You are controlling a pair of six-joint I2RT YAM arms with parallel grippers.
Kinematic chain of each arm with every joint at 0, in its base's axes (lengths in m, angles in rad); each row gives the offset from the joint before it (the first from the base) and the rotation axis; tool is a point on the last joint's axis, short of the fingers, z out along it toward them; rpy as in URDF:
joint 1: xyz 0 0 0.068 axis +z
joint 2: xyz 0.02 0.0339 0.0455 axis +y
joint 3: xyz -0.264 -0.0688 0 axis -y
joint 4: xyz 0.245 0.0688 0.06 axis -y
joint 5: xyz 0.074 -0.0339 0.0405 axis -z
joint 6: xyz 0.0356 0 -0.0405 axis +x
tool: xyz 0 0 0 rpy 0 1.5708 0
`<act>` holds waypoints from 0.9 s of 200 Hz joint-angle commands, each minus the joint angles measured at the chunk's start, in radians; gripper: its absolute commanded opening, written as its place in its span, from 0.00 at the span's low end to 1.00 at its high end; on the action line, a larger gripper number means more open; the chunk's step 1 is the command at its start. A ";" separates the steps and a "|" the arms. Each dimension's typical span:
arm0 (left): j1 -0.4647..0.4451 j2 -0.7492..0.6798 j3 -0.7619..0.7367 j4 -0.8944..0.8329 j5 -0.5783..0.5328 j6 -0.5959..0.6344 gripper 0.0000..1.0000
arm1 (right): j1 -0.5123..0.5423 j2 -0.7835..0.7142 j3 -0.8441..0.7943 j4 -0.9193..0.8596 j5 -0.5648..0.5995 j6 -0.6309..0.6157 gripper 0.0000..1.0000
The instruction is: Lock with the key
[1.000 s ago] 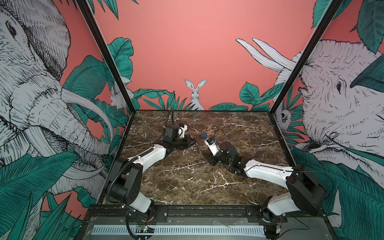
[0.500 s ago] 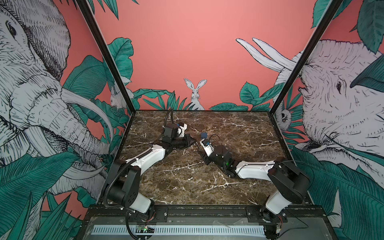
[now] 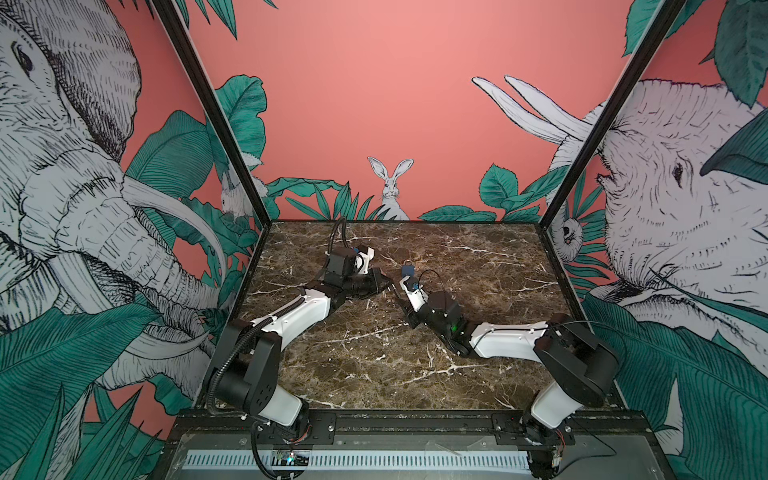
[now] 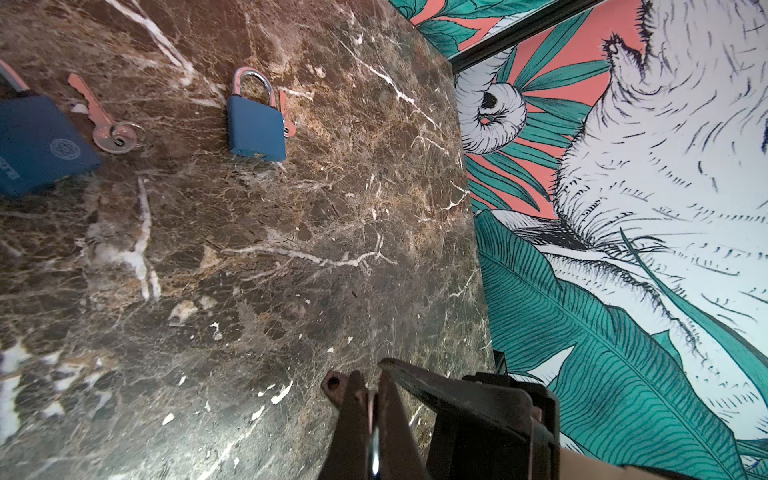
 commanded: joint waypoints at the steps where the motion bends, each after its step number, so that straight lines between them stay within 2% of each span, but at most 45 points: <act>1: -0.003 -0.036 0.020 0.012 0.006 -0.007 0.00 | 0.007 0.022 0.007 0.065 0.017 -0.003 0.37; 180: -0.003 -0.032 0.018 0.022 0.011 -0.008 0.00 | 0.007 0.042 0.059 0.008 0.001 0.007 0.27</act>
